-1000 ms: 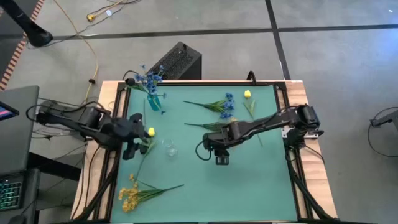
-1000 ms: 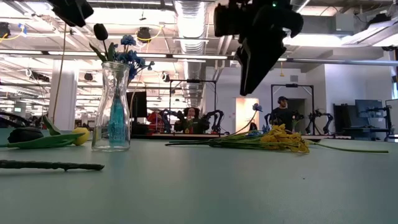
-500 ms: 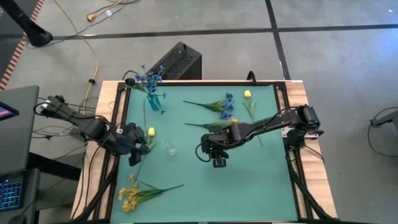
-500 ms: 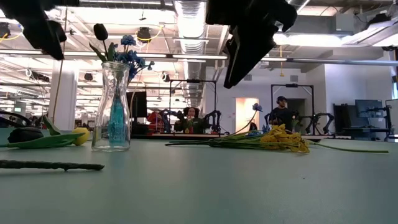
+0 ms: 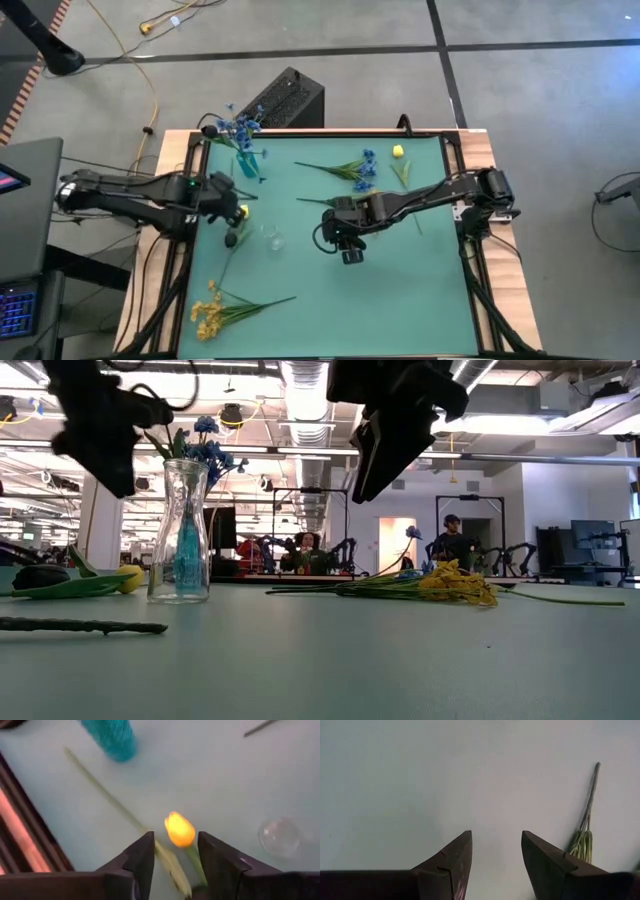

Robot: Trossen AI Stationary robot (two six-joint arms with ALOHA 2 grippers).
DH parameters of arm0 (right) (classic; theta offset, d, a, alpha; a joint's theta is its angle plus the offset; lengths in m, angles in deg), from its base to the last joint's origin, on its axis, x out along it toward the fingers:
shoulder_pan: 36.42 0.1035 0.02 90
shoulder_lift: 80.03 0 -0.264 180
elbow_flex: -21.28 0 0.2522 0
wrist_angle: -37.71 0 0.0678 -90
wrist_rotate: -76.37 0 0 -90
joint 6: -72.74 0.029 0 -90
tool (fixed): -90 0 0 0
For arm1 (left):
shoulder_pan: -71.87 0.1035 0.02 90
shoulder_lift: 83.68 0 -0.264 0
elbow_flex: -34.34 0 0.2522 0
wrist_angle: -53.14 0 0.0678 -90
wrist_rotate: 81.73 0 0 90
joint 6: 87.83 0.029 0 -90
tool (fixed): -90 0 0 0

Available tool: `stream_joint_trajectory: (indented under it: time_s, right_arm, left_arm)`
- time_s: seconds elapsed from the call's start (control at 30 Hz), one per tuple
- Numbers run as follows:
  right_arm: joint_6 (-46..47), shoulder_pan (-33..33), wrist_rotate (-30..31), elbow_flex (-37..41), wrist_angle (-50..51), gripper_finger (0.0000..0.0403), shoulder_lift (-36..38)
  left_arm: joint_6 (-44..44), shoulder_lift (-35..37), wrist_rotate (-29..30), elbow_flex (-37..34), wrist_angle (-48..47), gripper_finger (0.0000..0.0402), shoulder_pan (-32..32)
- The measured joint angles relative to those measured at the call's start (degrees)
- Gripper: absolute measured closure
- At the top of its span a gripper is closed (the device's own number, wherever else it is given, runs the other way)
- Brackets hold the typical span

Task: Sort flowers into vase by color
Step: Put the black flower into the blue vase

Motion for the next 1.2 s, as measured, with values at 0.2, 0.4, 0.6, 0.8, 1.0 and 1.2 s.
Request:
stream_joint_trajectory:
  time_s: [0.2,0.4,0.6,0.8,1.0,1.2]
  right_arm:
    - [-2.68,0.02,-0.04,0.00,-0.09,0.0207,0.00]
    - [-8.00,0.02,-0.05,0.00,0.18,0.0207,0.00]
    - [-11.49,0.02,-0.11,0.00,0.34,0.0207,0.00]
    - [-11.54,0.02,-1.29,0.00,0.94,0.0207,0.00]
    - [-12.90,-0.06,-3.19,0.00,0.67,0.0207,0.00]
    - [-13.04,-1.26,-3.21,0.00,0.21,0.0207,0.00]
  left_arm:
    - [3.54,-5.14,2.02,0.00,1.64,0.0269,6.79]
    - [-0.80,-8.64,1.31,-4.02,4.04,0.0244,9.00]
    - [-4.59,-8.19,-0.15,-10.17,11.44,0.0217,12.09]
    - [-7.39,-8.21,0.49,-15.33,17.34,0.0210,14.67]
    - [-8.37,-8.22,0.56,-19.92,25.06,0.0210,15.02]
    - [-11.39,-8.22,1.38,-25.11,32.30,0.0210,15.02]
